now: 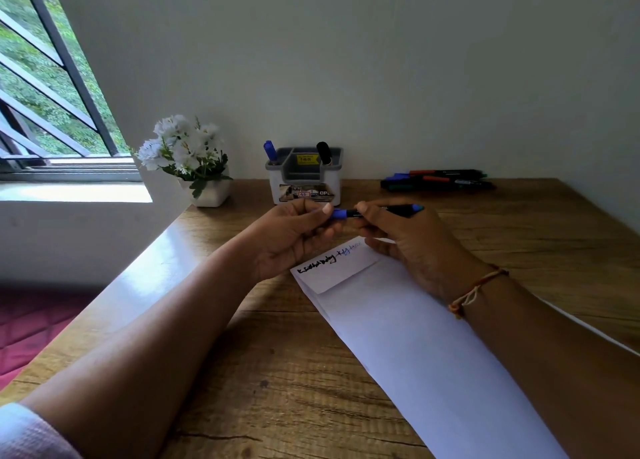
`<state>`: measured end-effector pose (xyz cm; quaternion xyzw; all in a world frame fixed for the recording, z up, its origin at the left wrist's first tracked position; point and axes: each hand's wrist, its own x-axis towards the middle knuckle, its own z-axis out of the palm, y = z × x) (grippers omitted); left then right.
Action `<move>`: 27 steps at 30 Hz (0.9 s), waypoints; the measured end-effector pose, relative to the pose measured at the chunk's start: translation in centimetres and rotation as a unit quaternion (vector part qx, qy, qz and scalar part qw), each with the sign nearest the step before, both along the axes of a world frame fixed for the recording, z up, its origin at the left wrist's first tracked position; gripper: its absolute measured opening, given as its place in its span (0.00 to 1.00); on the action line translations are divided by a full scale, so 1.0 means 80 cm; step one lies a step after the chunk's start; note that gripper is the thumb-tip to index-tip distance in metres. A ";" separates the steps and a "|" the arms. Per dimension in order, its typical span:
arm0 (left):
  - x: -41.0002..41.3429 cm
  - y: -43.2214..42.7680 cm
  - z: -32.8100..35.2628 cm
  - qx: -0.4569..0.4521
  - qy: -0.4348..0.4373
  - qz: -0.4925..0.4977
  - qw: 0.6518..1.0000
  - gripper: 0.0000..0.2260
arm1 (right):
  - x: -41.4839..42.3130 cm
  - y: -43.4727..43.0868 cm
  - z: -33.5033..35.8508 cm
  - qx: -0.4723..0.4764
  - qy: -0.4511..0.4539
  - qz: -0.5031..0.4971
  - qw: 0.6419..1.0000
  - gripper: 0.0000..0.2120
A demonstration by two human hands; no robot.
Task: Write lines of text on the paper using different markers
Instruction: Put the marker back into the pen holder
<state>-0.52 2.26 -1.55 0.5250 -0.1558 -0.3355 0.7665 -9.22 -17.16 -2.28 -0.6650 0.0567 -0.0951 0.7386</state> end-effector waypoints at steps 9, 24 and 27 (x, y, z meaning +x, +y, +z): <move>-0.004 0.000 0.004 -0.015 -0.060 0.028 0.998 0.06 | -0.003 0.009 -0.001 -0.031 0.000 0.008 0.999 0.23; 0.028 0.017 0.025 0.083 -0.427 0.521 0.734 0.08 | 0.014 0.017 -0.013 -0.518 -0.015 0.107 0.849 0.08; 0.035 0.005 0.028 0.121 -0.466 0.515 0.709 0.11 | 0.021 0.019 -0.016 -0.542 -0.012 0.116 0.832 0.09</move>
